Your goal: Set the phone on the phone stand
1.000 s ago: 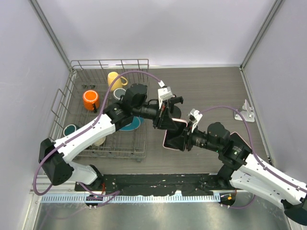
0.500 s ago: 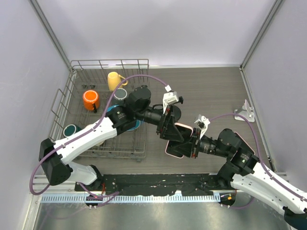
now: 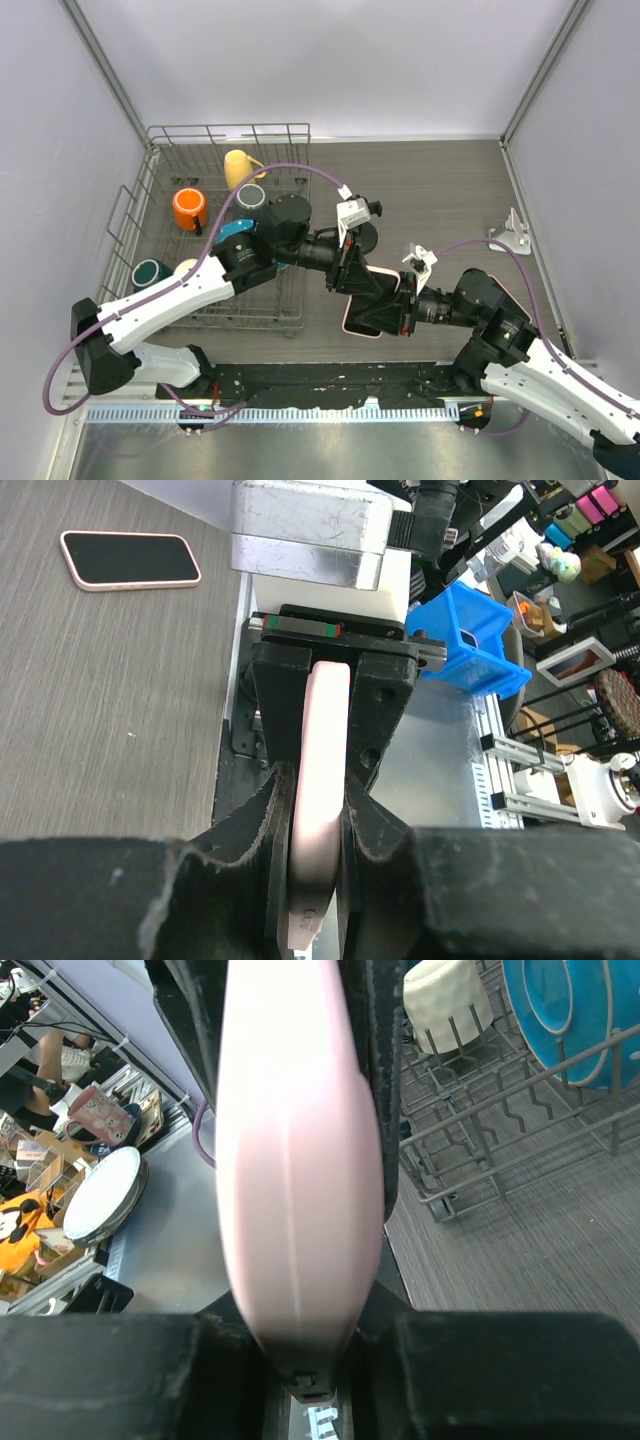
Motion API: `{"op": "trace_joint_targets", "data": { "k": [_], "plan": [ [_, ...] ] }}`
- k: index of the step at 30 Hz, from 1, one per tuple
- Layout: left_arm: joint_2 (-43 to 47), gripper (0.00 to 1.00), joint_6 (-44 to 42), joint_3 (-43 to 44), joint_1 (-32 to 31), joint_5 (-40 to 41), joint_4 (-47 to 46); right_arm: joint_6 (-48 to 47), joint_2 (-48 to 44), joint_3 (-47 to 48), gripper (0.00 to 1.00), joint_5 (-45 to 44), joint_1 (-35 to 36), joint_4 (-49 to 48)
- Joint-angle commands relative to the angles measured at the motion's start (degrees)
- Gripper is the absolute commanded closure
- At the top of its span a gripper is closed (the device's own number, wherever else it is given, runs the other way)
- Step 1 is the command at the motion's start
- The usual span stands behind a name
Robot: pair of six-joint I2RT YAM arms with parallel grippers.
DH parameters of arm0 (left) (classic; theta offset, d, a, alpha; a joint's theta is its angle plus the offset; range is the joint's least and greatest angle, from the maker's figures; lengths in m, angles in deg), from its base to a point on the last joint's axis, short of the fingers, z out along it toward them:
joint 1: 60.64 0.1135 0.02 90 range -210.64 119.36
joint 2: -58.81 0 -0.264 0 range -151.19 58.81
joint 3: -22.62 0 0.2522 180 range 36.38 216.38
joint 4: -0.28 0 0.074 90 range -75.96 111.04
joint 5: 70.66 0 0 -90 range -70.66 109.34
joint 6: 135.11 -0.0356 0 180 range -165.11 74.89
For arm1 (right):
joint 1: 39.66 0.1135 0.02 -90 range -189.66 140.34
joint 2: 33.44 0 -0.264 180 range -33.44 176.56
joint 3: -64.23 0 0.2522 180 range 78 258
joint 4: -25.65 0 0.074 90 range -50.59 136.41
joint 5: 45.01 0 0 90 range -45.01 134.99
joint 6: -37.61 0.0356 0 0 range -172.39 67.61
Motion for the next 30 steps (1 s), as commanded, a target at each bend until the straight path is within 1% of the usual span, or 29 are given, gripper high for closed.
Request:
{"op": "trace_joint_targets", "data": {
  "k": [1,2,3,4,5,6,7,8,9,10,11,12,13,14,15,16,17,18,19,20,21,22,24,25,26,27,28,30],
  "plan": [
    [3.2,0.83,3.8,-0.4,-0.3,2.5,-5.1,0.0,1.2,1.6,1.00,-2.0,-0.4,-3.2],
    [3.4,0.89,3.9,-0.5,-0.3,2.1,-5.5,0.1,1.6,1.6,1.00,-2.4,-0.4,-3.4],
    [3.7,1.00,4.2,-0.7,-0.3,2.2,-6.0,0.2,1.6,1.6,1.00,-3.1,-0.4,-3.4],
    [4.5,1.00,4.2,-0.9,-0.4,3.4,-6.0,-0.3,1.7,1.7,0.78,-5.8,-0.5,-2.1],
    [5.1,1.00,3.6,-0.9,-0.3,6.9,-5.3,-0.5,1.8,2.6,0.63,-8.1,-0.4,-0.7],
    [5.8,1.00,2.9,-0.7,-0.3,10.6,-4.0,-1.0,1.9,3.0,0.51,-10.5,-0.4,0.9],
    [6.9,1.00,1.3,0.2,-0.4,14.5,-0.4,-1.4,1.9,3.6,0.43,-13.8,-0.4,4.6],
    [7.5,1.00,0.4,1.0,-0.3,18.4,1.7,-2.0,1.9,4.4,0.33,-18.9,-0.4,6.2],
    [8.0,1.00,-0.4,3.0,-0.3,27.9,3.6,-2.1,1.4,4.7,0.30,-21.9,-0.4,7.6],
    [7.9,1.00,-1.9,4.3,-0.3,32.6,8.3,-2.0,0.9,4.8,0.26,-24.7,-0.4,9.7],
    [7.7,1.00,-2.7,5.8,-0.3,37.8,10.9,-1.8,0.4,4.6,0.24,-30.0,-0.4,10.4],
    [7.2,1.00,-3.4,8.9,-0.3,45.9,13.2,-1.6,-0.4,4.5,0.23,-33.5,-0.4,10.8],
    [6.7,1.00,-4.0,10.1,-0.2,49.4,16.9,-1.5,-0.5,4.1,0.19,-36.0,-0.4,11.4],
    [6.2,1.00,-5.7,11.1,0.0,51.4,17.7,-1.5,-0.3,4.2,0.18,-39.5,-0.4,11.7],
    [6.2,1.00,-6.8,12.0,0.1,53.3,18.0,-1.2,0.2,4.5,0.17,-47.0,-0.4,12.3],
    [6.3,1.00,-7.6,11.9,0.2,53.9,16.9,-1.0,2.4,5.8,0.14,-51.9,-0.4,13.5],
    [6.8,1.00,-9.7,11.6,0.2,54.3,15.9,-1.1,3.8,6.5,0.13,-56.1,-0.5,13.6],
    [7.1,1.00,-10.5,11.0,0.3,54.7,15.0,-2.0,5.4,7.3,0.12,-65.1,-0.6,13.6],
    [7.2,1.00,-11.2,10.7,0.5,54.8,12.9,-2.7,10.5,9.5,0.12,-69.1,-0.7,13.0],
    [7.2,1.00,-11.6,10.7,1.0,54.6,12.3,-3.5,13.0,11.2,0.11,-71.9,-1.7,12.9],
    [6.9,1.00,-12.3,10.8,1.4,54.1,11.9,-6.6,16.0,12.8,0.11,-72.4,-2.7,12.2],
    [6.7,1.00,-12.6,11.0,1.8,52.6,11.3,-8.4,20.7,16.0,0.13,-70.6,-4.0,10.5],
    [5.9,1.00,-13.4,11.1,2.5,51.0,10.4,-11.5,24.7,18.5,0.20,-63.9,-9.2,6.7],
    [5.7,1.00,-13.5,11.0,2.9,49.9,9.5,-13.6,26.0,19.8,0.31,-55.3,-11.4,5.1],
    [5.4,1.00,-13.7,10.9,3.5,48.7,9.2,-14.4,28.5,20.2,0.34,-50.6,-14.0,3.6],
    [5.3,1.00,-13.8,10.7,3.8,48.2,8.9,-15.0,29.4,20.3,0.36,-46.0,-18.5,1.9],
    [5.2,1.00,-14.0,10.5,4.1,47.8,8.3,-16.1,30.6,20.8,0.39,-37.6,-20.8,-0.5],
    [5.5,1.00,-13.7,9.5,5.2,46.5,7.7,-16.8,33.4,21.1,0.42,-31.3,-25.6,-3.3]
  ]
}}
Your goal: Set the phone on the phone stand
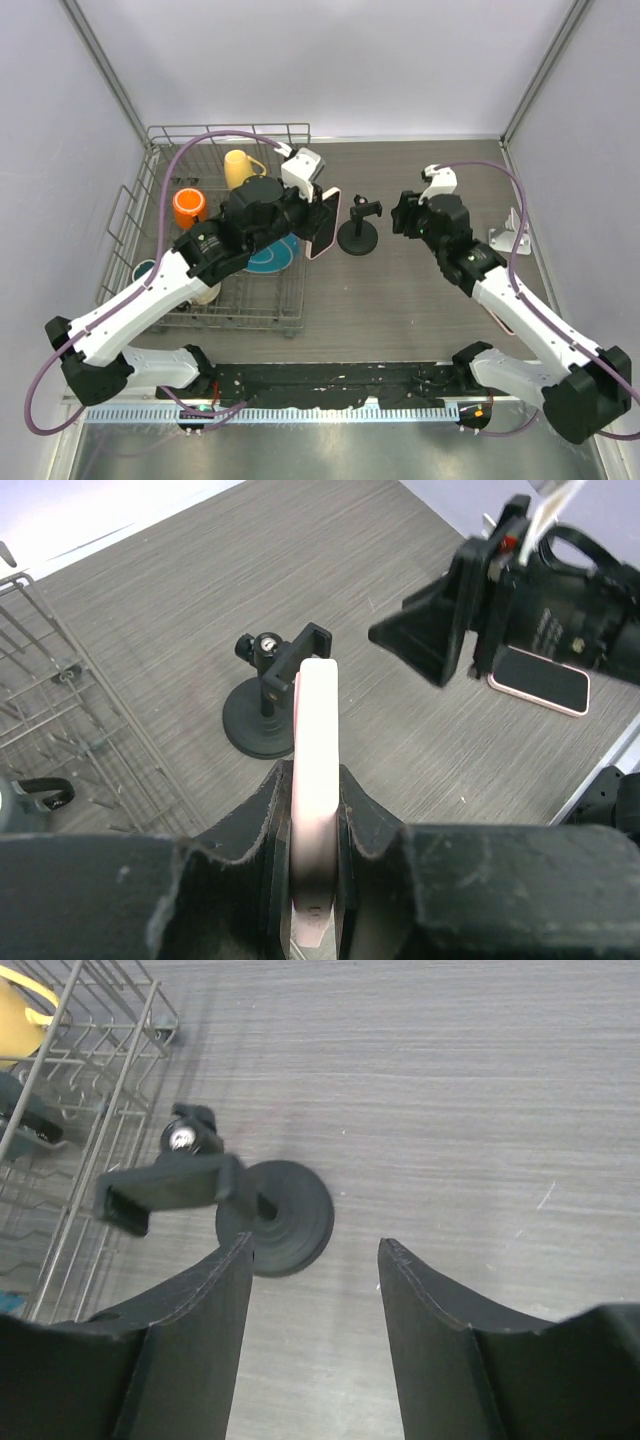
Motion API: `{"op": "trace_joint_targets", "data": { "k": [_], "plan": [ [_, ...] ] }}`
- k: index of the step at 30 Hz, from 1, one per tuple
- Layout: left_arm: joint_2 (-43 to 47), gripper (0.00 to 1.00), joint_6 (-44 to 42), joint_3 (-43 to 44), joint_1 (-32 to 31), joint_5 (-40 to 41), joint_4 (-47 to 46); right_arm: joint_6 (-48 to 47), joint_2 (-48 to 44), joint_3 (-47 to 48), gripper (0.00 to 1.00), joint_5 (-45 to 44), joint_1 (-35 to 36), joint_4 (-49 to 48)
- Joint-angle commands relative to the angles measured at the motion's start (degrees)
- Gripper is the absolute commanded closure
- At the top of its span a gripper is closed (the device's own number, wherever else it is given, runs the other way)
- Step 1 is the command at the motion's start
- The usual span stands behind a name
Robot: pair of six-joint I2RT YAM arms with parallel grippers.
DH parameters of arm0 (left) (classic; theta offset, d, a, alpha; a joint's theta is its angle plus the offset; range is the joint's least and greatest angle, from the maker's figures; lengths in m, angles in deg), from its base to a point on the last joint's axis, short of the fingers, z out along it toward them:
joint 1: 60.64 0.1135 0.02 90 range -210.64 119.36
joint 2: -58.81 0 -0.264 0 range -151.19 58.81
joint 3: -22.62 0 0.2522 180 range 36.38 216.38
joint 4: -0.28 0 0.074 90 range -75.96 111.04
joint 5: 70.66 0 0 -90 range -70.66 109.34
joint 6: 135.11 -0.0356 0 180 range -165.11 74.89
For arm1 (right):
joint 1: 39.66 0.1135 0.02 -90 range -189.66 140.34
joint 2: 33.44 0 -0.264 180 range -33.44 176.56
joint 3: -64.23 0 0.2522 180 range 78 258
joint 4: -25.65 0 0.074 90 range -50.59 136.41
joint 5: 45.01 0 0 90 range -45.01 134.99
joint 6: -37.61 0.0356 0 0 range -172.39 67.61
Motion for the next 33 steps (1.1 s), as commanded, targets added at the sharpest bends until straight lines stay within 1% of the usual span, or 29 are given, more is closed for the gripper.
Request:
{"op": "trace_joint_targets", "data": {
  "k": [1,2,3,5,6,9,13,15,18,20,21,23,24,25,26,27,28,29,30,33],
  "plan": [
    [1.2,1.00,-0.6,0.0,2.0,-3.1,-8.0,-5.7,3.8,3.2,0.45,25.3,-9.4,-10.5],
    [1.5,1.00,-0.1,-0.4,2.5,-4.3,-8.1,-5.9,4.5,3.1,0.45,29.0,-10.3,-10.5],
    [2.0,1.00,0.4,-1.5,2.6,-4.8,-8.7,-6.3,5.7,2.9,0.46,31.8,-11.1,-14.1],
    [3.9,1.00,1.4,-2.9,2.7,-5.6,-9.4,-7.7,7.0,2.5,0.46,37.6,-11.2,-15.6],
    [4.7,1.00,1.7,-4.3,2.7,-6.3,-10.2,-7.9,8.3,2.5,0.48,38.6,-11.2,-16.7],
    [7.0,1.00,3.0,-5.5,2.7,-7.3,-10.0,-7.6,9.7,2.4,0.49,37.5,-11.3,-19.3],
    [8.8,1.00,5.1,-6.3,2.8,-8.8,-10.0,-6.5,9.2,-1.3,0.49,37.6,-11.3,-24.8],
    [9.4,1.00,6.4,-6.9,2.8,-11.1,-10.7,-6.0,9.1,-2.1,0.50,36.8,-11.3,-25.9],
    [9.6,1.00,6.6,-7.0,2.8,-14.9,-11.1,-5.4,7.4,-3.9,0.48,34.0,-11.3,-25.5],
    [9.6,1.00,6.3,-7.2,2.8,-17.7,-11.1,-5.7,5.3,-3.5,0.48,33.5,-11.3,-23.1],
    [9.7,1.00,5.6,-7.3,2.7,-18.8,-11.4,-5.9,4.2,-2.7,0.47,34.1,-11.3,-20.2],
    [10.1,1.00,5.0,-7.5,2.7,-22.2,-11.9,-6.8,1.6,-2.0,0.42,43.0,-11.4,-17.4],
    [10.2,1.00,4.2,-7.6,2.7,-23.1,-12.1,-7.0,1.2,-1.3,0.35,48.4,-11.3,-15.4],
    [10.3,1.00,3.9,-7.4,2.8,-23.9,-12.2,-7.3,1.0,-1.2,0.33,62.6,-11.4,-14.5],
    [10.3,1.00,3.8,-7.3,2.8,-24.7,-12.4,-7.0,0.8,-1.0,0.32,69.0,-11.4,-14.2],
    [10.5,1.00,3.6,-7.3,2.8,-25.0,-12.5,-5.3,0.5,-2.0,0.33,73.7,-11.3,-16.9],
    [10.5,1.00,3.4,-7.3,2.9,-25.3,-12.7,-2.5,-0.1,-3.4,0.31,81.3,-11.0,-20.7],
    [10.7,1.00,3.5,-7.2,2.8,-25.5,-12.9,3.1,-0.7,-4.8,0.29,83.2,-10.6,-25.0],
    [10.5,1.00,3.4,-7.1,2.9,-25.6,-12.8,4.4,-1.9,-6.5,0.26,84.1,-9.2,-30.6],
    [10.2,1.00,4.2,-6.2,2.8,-26.7,-12.1,2.8,-2.5,-5.5,0.25,84.8,-6.8,-28.2]
  ]
}}
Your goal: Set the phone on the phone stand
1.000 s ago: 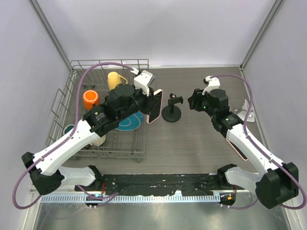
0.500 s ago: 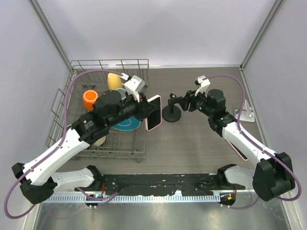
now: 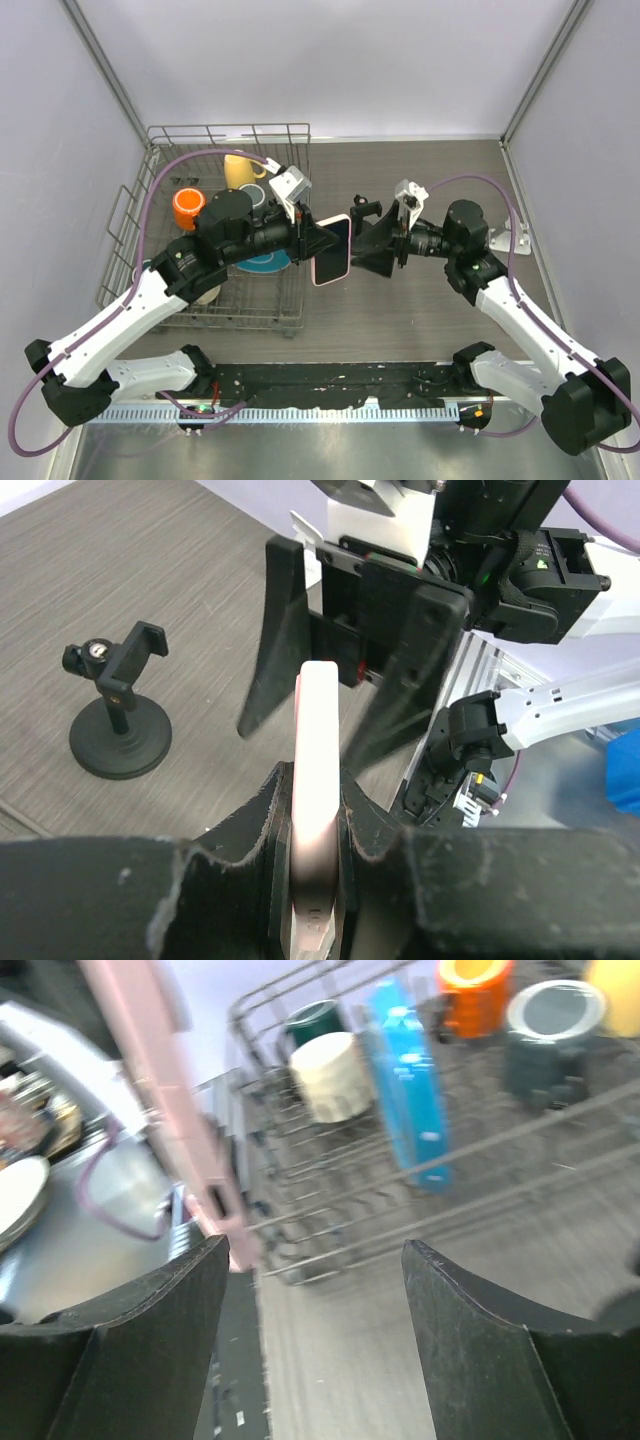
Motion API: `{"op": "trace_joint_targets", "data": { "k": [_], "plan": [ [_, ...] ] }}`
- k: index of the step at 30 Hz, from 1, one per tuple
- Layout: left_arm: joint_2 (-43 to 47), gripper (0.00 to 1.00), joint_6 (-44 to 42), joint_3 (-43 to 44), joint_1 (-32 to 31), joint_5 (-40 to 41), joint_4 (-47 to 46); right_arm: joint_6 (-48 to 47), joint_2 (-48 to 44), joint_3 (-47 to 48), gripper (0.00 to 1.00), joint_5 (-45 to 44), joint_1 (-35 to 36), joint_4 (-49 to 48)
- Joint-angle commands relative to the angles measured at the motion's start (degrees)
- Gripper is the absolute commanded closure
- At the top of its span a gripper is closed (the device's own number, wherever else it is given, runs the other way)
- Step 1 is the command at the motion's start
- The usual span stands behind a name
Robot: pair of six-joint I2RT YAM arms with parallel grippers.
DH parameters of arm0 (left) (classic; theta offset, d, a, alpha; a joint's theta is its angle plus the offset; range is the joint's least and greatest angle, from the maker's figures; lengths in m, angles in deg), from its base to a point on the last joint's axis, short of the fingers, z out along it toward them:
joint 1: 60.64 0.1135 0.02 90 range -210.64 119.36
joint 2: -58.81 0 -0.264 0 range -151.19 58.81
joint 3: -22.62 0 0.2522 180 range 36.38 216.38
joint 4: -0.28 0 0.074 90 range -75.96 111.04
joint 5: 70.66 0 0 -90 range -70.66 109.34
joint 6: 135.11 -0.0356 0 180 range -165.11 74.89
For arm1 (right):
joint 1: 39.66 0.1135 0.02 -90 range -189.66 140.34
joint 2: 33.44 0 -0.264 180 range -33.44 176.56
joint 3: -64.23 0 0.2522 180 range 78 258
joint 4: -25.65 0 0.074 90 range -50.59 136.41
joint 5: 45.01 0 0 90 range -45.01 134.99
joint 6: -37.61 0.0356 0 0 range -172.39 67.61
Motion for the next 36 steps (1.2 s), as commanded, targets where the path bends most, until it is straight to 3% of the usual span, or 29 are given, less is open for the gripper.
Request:
{"op": "trace_joint_targets", "data": {
  "k": [1,7,9,10,12,13,14,16,17,18,19,20,21,22,23,25,27,31,36],
  "plan": [
    [1.5,1.00,-0.1,2.1,0.2,-4.1,-5.8,3.3,-1.5,0.6,0.24,12.7,4.4,-5.4],
    [2.5,1.00,-0.5,4.5,0.2,-3.8,-2.5,0.2,-1.5,3.0,0.24,8.5,11.8,-1.8],
    [2.5,1.00,0.5,4.9,0.1,-7.6,-2.5,-0.2,-1.4,4.1,0.23,3.3,13.6,-0.2],
    [2.2,1.00,1.1,5.0,0.1,-13.2,-2.9,1.1,-1.3,4.2,0.23,2.1,14.1,-1.1],
    [1.3,1.00,3.4,4.8,0.2,-16.8,-4.4,4.7,0.4,3.8,0.30,1.6,16.0,-8.5],
    [1.1,1.00,3.8,4.5,0.2,-18.1,-4.6,7.9,1.1,3.9,0.35,2.3,16.5,-10.6],
    [1.0,1.00,3.9,4.4,0.1,-19.3,-5.1,8.8,2.8,4.0,0.51,2.4,17.2,-13.4],
    [1.1,1.00,4.3,3.8,0.2,-19.8,-5.4,9.6,3.8,4.5,0.70,1.9,18.1,-14.1],
    [1.4,1.00,4.5,3.6,0.2,-20.1,-6.2,9.6,4.3,4.6,0.90,1.8,18.2,-14.3],
    [1.5,1.00,4.6,3.4,0.1,-19.8,-6.6,9.6,4.6,4.6,1.00,1.5,18.2,-14.6],
    [2.0,0.99,4.9,3.3,0.2,-18.9,-6.8,9.9,4.5,4.4,1.00,0.9,18.2,-14.9],
    [2.2,0.86,5.2,3.3,0.2,-16.8,-6.1,10.3,4.2,4.2,1.00,-3.0,18.2,-15.4],
    [2.6,0.64,5.5,3.4,0.2,-11.3,-5.4,10.4,3.2,3.8,1.00,-5.8,18.1,-15.5],
    [3.9,0.23,7.1,2.5,0.2,-7.4,-5.2,10.8,2.6,3.5,1.00,-8.4,18.1,-15.5],
    [4.7,0.13,8.9,1.7,0.2,-3.1,-5.4,11.7,2.1,3.4,1.00,-13.6,18.1,-15.8],
    [6.8,0.02,10.8,-2.0,0.1,4.9,-6.5,12.9,0.9,3.0,1.00,-16.2,17.9,-16.2],
    [10.3,0.02,13.4,-5.0,0.2,7.1,-9.6,15.6,-0.1,1.9,1.00,-18.3,17.8,-19.0],
    [14.9,0.17,18.1,-14.1,0.1,4.1,-19.2,20.6,-2.9,-1.3,1.00,-20.1,17.6,-27.0],
    [15.2,0.27,20.6,-17.2,0.2,1.9,-23.5,23.5,-0.7,-0.9,1.00,-15.8,17.6,-31.3]
  ]
}}
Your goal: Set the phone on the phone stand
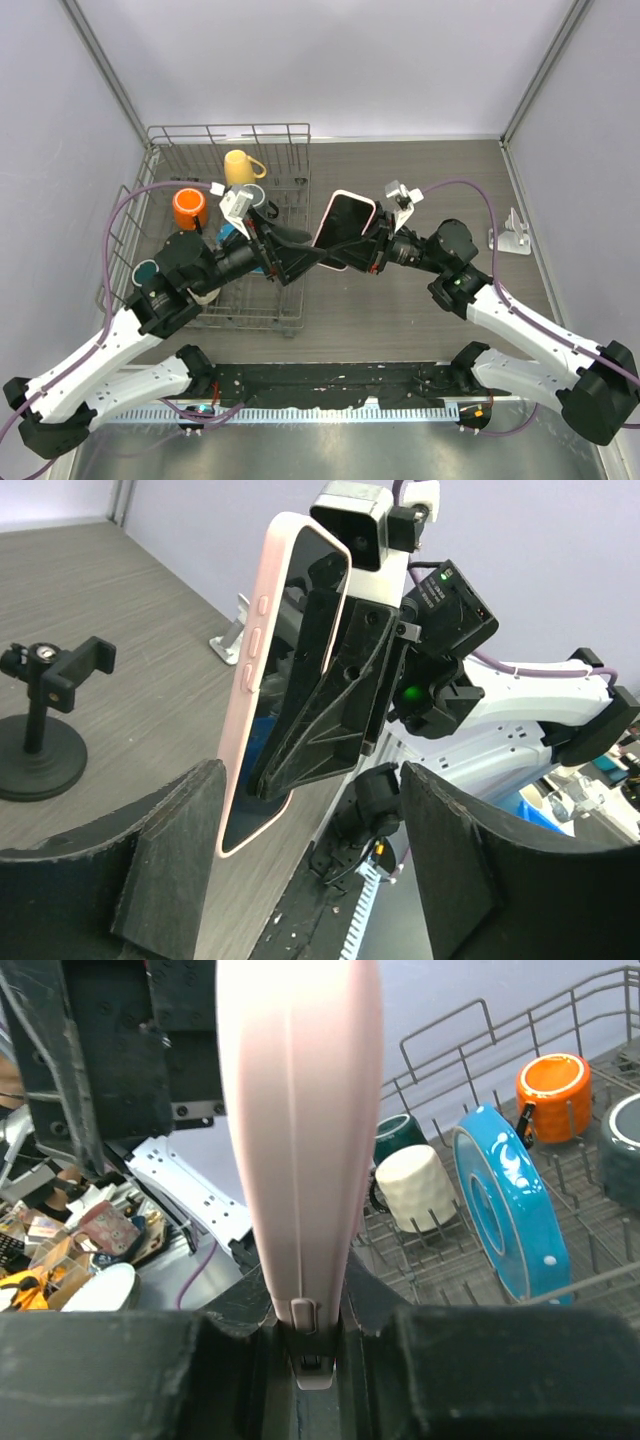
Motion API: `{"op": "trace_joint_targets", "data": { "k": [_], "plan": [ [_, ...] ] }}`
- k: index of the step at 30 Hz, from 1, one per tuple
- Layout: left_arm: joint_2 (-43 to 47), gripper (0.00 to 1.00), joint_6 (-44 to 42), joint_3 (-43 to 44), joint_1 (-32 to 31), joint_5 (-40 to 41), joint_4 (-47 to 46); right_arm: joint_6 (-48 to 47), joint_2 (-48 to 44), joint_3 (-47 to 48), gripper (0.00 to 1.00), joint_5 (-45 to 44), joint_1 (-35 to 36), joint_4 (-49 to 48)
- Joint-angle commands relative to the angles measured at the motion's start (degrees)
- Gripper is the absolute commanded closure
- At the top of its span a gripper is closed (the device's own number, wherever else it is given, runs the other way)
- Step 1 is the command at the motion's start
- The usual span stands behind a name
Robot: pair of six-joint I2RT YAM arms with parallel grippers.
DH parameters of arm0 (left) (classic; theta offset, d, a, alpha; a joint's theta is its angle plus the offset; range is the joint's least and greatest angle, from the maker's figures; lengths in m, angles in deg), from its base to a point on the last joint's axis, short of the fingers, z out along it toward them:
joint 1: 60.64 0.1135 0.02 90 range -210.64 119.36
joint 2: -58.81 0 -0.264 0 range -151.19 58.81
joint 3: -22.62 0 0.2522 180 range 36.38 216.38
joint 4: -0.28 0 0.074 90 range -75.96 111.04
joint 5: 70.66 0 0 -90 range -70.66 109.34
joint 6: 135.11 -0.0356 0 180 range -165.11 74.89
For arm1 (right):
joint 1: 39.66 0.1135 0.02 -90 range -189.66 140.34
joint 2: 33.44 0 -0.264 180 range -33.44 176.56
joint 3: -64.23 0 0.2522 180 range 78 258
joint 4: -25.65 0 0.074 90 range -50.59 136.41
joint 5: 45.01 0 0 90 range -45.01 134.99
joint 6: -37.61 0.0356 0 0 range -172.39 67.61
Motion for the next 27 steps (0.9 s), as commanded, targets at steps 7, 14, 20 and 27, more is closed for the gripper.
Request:
{"op": "trace_joint_targets", "data": {
  "k": [7,14,20,27],
  "plan": [
    [-3.4,0.43,4.5,-0.2,-0.2,-2.5,-11.5,7.1,2.3,1.3,1.00,4.1,0.1,-16.2],
    [-2.2,0.46,4.5,-1.3,-0.1,1.0,-11.1,7.4,0.8,0.5,0.99,5.8,0.1,-18.0],
    [-2.3,0.23,5.1,-2.0,-0.2,4.2,-9.9,7.4,1.2,0.8,1.00,6.8,0.2,-17.8],
    [-7.0,0.82,6.1,0.4,-0.2,-7.8,-12.7,7.9,1.5,1.1,1.00,6.8,0.2,-17.8]
  ]
}}
